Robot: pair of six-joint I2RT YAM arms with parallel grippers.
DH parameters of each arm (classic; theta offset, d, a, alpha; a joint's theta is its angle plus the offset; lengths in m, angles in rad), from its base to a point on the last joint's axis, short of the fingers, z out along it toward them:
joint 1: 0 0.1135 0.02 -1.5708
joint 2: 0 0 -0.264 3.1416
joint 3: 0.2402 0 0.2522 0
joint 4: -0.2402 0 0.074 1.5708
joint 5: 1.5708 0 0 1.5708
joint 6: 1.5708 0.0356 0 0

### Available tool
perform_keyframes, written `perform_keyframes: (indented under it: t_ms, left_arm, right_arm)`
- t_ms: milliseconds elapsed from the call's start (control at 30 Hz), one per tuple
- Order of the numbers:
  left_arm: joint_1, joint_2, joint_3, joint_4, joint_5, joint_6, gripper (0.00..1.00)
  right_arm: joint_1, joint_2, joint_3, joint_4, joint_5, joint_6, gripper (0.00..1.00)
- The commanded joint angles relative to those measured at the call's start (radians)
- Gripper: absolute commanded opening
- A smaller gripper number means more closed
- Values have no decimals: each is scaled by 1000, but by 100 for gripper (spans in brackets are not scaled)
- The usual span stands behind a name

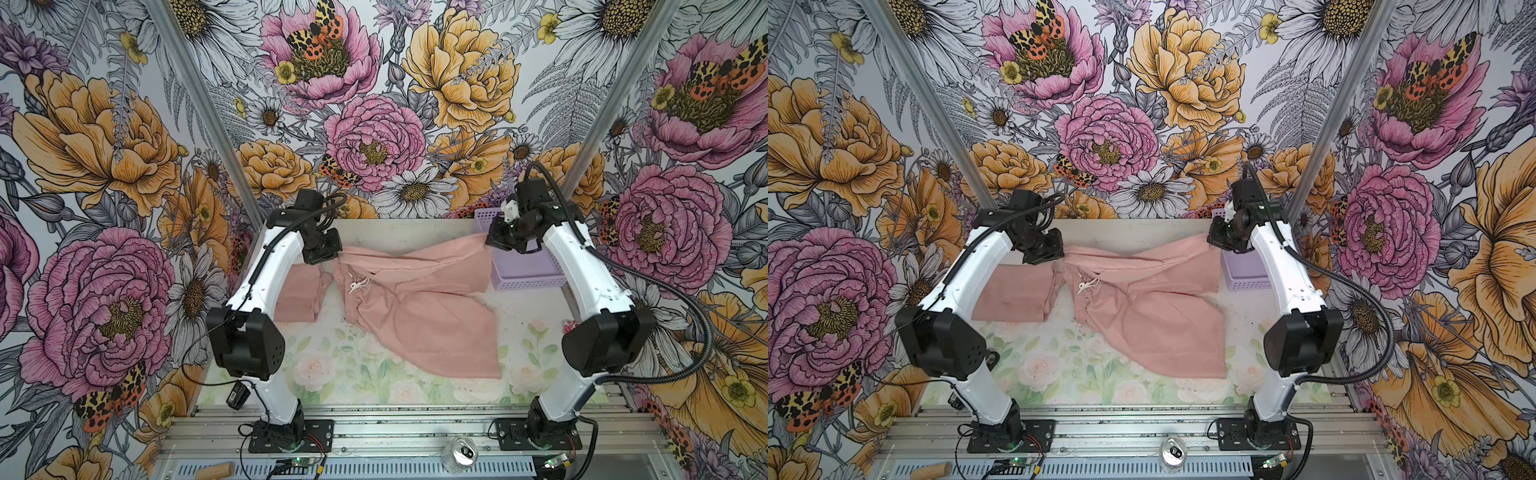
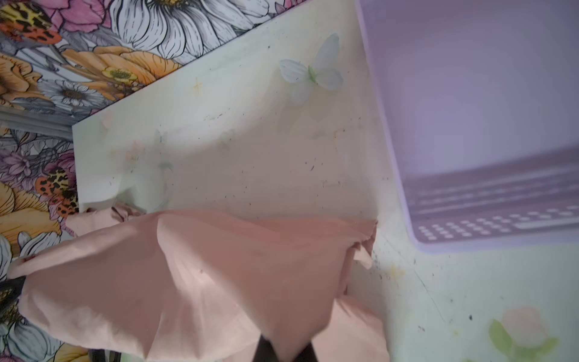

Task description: Fold and stack the mixed laundry pile

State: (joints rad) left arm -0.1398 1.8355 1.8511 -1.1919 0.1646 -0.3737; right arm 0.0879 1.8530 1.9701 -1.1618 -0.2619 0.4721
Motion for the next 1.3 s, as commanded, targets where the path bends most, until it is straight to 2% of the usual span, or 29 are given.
perform_keyframes:
  t_ms: [0,100,133,167,200,233,300,400,500,600,767,867,967,1067,1267]
  left_arm:
    - [25,157,109,70,32,44,0]
    - [41,302,239,79,17,37,0]
    - [45,339,273,83,7,29,9]
    - [50,380,319,90,2,25,32]
    - [55,415,359,96,-2,18,53]
    - [57,441,392,95,-9,14,66]
    - [64,474,445,95,-16,2,82]
    - [69,451,450,96,-47,5,91]
    - [60,382,377,107,-90,18,95]
    - [39,282,228,158,-129,23,95]
    - [-19,104,-7,229,-189,5,95]
    - [-72,28,-111,254,-174,12,90]
    - [-131,24,-161,257,-104,52,84]
    - [-190,58,-187,256,-71,95,77]
    - [-236,130,-193,253,-28,120,70]
  right_arm:
    - [-14,170,183,89,-10,13,0]
    - [-17,389,430,91,10,27,0]
    - [-19,454,507,89,13,34,0]
    - [-23,523,590,91,8,47,0]
    - [-26,597,683,90,-3,62,7]
    - [-29,641,751,89,-13,75,12]
    - [-35,713,846,90,-43,99,28]
    - [-29,674,799,89,-46,89,38]
    - [-10,555,643,93,-5,33,45]
    - [11,433,476,109,27,-6,50]
    - [59,253,190,147,13,-19,50]
    - [100,165,4,195,9,-17,50]
    - [129,128,-170,299,-21,11,50]
    - [141,140,-273,380,-30,26,47]
    - [166,190,-334,457,-68,48,41]
